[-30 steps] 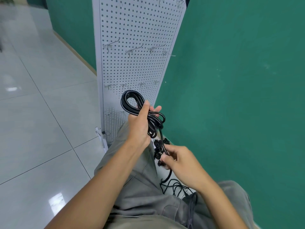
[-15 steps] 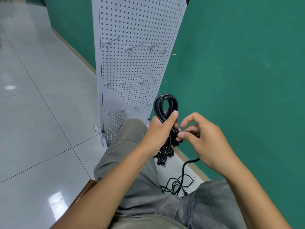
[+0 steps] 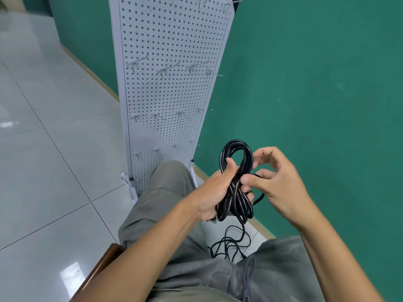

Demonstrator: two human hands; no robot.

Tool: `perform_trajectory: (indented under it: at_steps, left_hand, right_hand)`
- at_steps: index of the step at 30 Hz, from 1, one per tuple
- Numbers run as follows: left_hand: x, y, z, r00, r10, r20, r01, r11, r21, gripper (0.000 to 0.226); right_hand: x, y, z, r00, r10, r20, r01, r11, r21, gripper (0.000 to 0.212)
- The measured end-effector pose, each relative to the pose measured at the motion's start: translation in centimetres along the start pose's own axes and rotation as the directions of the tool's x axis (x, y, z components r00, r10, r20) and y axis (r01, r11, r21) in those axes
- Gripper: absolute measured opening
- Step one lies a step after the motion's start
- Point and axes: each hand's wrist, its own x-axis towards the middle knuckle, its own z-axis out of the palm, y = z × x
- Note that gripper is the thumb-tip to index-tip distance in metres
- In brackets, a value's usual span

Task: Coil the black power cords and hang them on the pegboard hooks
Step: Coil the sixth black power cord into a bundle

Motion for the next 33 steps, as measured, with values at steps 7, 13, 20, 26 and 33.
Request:
perform_trajectory:
  at_steps: [7,13,20,26,33]
  left_hand:
    - [0.2,-0.2,-1.2,0.991,0.011,0.132,-0.015,0.999,0.032,0.057]
    - [-0.2,0.7,-1.8,0.982,0.005,0.187,-0.019,0.997,0.074,0.035]
    - [-0.4,2.0,-1.5,0.982,0.071,0.174,-0.046,0.989,-0.142,0.041]
    - [-0.4,2.1,-2.1,0.990,0.067,0.125,-0.061,0.997,-0.056,0.022]
    - [0.1,1.8,-2.6,1.000,0.020,0.016,-0.023,0.984,0.176,0.011]
  right_hand:
    - [-0.3,1.3,-1.2,0.994,0.001,0.105,-0.006,0.999,0.047,0.043]
    - [-0.2,1.7,-1.0,0.992,0.031,-0.121,-0.022,0.997,0.069,0.053]
    - [-0.3,3.3,-0.5,0.991,-0.025,-0.131,0.046,0.986,0.160,0.023]
    - [-1.1,4.6,0.2,0.988,0.080,-0.134,-0.022,0.920,0.391,0.054]
    - [-1.4,2.5,2.0,0.988,0.085,-0.128,-0.014,0.878,0.478,0.019]
